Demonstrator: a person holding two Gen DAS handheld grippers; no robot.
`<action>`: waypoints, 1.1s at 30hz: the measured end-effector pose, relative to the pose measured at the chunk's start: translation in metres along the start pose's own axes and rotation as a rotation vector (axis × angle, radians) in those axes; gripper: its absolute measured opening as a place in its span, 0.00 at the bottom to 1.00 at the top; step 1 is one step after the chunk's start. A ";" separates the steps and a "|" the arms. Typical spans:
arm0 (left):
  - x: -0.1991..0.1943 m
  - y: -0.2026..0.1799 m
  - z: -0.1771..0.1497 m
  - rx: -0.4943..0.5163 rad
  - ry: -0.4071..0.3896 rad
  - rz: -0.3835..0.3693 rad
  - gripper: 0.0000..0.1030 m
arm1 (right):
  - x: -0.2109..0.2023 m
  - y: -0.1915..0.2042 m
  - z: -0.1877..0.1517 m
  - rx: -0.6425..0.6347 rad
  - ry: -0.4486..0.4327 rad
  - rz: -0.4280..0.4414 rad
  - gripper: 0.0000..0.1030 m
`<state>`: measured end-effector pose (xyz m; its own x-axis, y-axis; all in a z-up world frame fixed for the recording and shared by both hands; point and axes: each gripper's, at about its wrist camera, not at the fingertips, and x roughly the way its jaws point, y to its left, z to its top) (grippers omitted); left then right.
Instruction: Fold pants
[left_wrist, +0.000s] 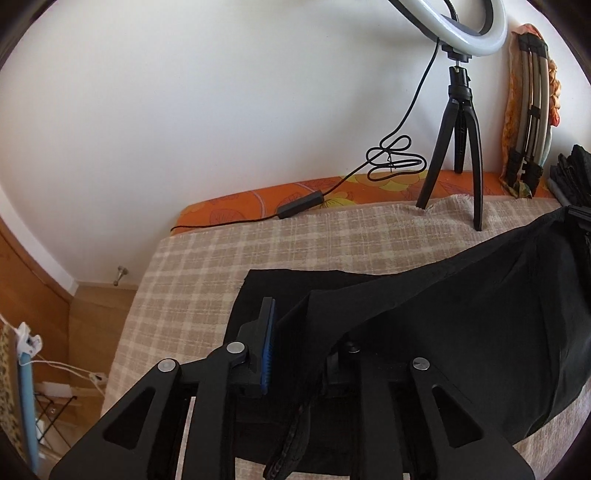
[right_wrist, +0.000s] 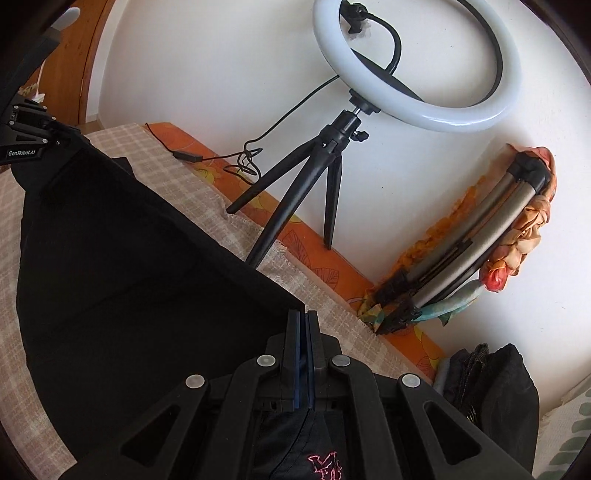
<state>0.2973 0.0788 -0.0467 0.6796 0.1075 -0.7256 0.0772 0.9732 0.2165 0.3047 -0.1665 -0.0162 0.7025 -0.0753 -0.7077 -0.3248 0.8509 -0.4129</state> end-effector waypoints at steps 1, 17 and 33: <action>0.004 0.005 0.002 0.003 0.003 0.018 0.36 | 0.009 0.001 0.001 -0.005 0.011 0.005 0.00; 0.005 0.096 -0.049 -0.166 0.060 0.056 0.45 | 0.046 0.018 0.002 -0.022 0.039 -0.004 0.35; -0.085 -0.008 -0.083 -0.086 -0.064 -0.216 0.45 | -0.155 -0.013 -0.102 0.381 -0.085 0.129 0.69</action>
<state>0.1782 0.0790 -0.0405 0.6990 -0.1158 -0.7057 0.1656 0.9862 0.0021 0.1353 -0.2189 0.0401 0.7265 0.0745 -0.6831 -0.1670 0.9834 -0.0703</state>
